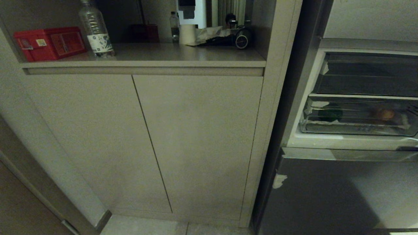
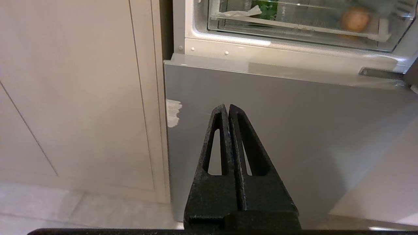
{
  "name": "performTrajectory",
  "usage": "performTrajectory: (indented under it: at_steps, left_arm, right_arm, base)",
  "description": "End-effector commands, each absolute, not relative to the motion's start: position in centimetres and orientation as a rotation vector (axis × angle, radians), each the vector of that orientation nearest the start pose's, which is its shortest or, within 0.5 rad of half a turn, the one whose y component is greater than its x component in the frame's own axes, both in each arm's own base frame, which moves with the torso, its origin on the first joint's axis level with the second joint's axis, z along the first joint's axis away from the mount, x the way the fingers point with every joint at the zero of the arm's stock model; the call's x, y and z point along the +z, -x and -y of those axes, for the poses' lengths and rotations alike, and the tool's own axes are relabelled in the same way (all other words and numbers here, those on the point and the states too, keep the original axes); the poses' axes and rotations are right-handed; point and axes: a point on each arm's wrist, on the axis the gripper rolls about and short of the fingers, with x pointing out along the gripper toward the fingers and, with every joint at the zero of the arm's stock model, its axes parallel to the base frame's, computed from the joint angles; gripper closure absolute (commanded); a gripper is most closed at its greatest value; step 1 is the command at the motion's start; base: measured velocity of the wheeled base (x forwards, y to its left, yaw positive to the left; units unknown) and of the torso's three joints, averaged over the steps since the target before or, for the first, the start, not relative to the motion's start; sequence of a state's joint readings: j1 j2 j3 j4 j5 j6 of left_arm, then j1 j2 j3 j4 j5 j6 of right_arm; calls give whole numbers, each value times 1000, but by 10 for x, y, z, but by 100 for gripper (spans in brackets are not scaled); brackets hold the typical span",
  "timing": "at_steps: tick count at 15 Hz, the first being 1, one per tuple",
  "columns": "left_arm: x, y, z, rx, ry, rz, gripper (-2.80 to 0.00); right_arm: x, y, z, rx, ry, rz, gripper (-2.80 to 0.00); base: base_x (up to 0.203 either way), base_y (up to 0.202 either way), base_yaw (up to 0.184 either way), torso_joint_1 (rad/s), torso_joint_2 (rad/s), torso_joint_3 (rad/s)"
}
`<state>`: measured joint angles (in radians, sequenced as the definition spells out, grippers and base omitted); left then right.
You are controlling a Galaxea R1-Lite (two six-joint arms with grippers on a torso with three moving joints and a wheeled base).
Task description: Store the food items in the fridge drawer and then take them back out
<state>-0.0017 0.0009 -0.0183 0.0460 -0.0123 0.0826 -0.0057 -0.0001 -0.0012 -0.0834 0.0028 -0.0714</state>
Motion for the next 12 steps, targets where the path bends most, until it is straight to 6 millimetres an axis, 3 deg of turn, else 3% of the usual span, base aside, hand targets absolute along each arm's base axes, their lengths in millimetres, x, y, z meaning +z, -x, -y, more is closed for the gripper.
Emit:
performTrajectory:
  at_steps: [1,3,4,8,12]
  left_arm:
    - [76,24,0,-15,-83,-30,0]
    - [76,24,0,-15,-83,-30,0]
    - [76,24,0,-15,-83,-30,0]
    - [76,24,0,-15,-83,-30,0]
    - [76,24,0,-15,-83,-30,0]
  right_arm:
    - [98,24,0,10,65,91,0]
    - [120,13,-1,57,15,6,0]
    - [132,0,-2,84,-18,-66,-280]
    - [160,-76,-5,199,-118,-291,-280]
    - [155,-173,-6,248,-160,-352,-280]
  base:
    - [0,0,0,0,0,0]
    - [0,0,0,0,0,0]
    - [0,0,0,0,0,0]
    - [0,0,0,0,0,0]
    - [0,0,0,0,0,0]
